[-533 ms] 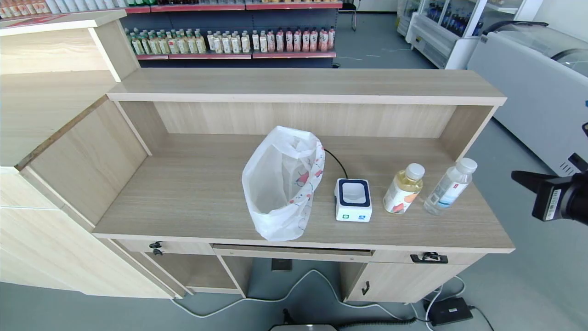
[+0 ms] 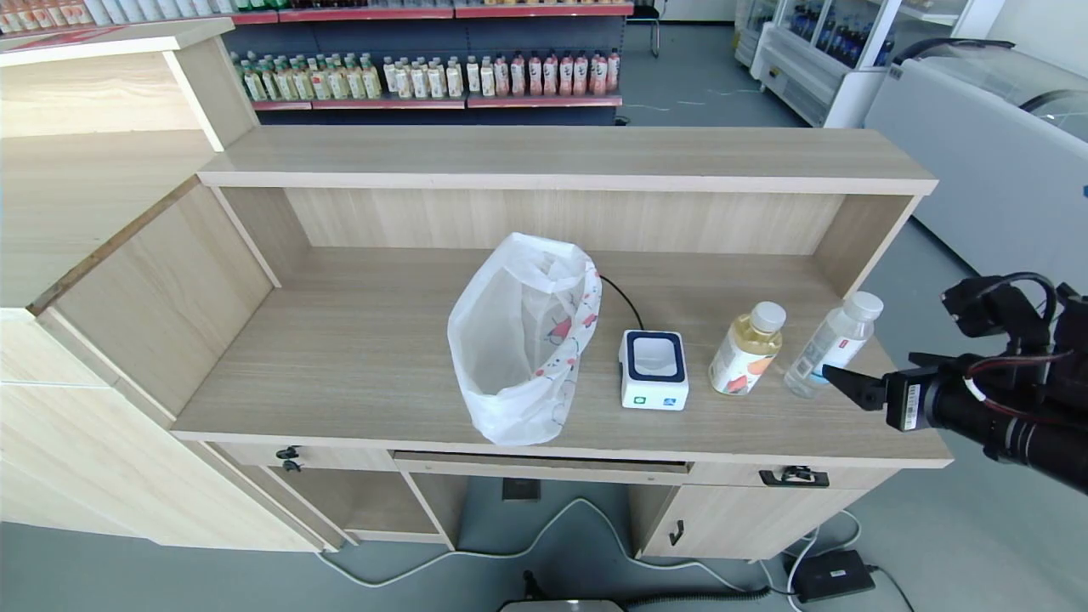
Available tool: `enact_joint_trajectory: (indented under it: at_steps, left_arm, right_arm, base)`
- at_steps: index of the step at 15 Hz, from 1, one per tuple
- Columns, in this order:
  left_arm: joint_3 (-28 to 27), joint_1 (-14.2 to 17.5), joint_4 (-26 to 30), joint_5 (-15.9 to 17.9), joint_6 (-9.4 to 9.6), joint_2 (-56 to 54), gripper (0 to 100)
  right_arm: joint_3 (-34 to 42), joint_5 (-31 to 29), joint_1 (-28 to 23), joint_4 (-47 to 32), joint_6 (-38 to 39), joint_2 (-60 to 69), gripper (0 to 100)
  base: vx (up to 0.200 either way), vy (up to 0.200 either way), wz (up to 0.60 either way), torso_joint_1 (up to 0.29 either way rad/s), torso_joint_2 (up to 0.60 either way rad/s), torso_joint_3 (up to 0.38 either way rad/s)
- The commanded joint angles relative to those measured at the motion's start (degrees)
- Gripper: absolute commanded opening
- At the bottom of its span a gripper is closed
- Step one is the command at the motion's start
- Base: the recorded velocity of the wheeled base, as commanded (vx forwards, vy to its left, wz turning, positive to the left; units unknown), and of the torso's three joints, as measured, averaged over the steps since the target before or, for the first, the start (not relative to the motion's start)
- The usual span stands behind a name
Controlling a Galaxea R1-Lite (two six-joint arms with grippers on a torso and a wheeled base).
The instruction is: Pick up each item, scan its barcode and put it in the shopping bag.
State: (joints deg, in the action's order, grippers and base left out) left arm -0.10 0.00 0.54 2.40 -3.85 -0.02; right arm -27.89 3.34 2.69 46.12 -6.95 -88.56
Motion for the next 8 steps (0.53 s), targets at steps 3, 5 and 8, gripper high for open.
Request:
enact_joint_trajectory:
  at_steps: [3,5,8]
  left_arm:
    - [0.01,0.0,-0.01,0.06,-0.01,0.02,100]
    - [0.01,0.0,-0.01,0.06,-0.01,0.02,100]
    - [0.01,0.0,-0.01,-0.03,-0.01,0.02,100]
  right_arm:
    - [0.38,1.14,1.61,13.65,0.8,-14.71,100]
    - [0.03,1.32,1.7,17.52,1.06,-18.31,100]
    - [-1.29,1.49,3.28,23.05,4.22,-23.94,100]
  base:
    - [0.0,0.0,0.0,0.0,0.0,0.0]
    - [0.0,0.0,0.0,0.0,0.0,0.0]
    - [0.0,0.0,0.0,0.0,0.0,0.0]
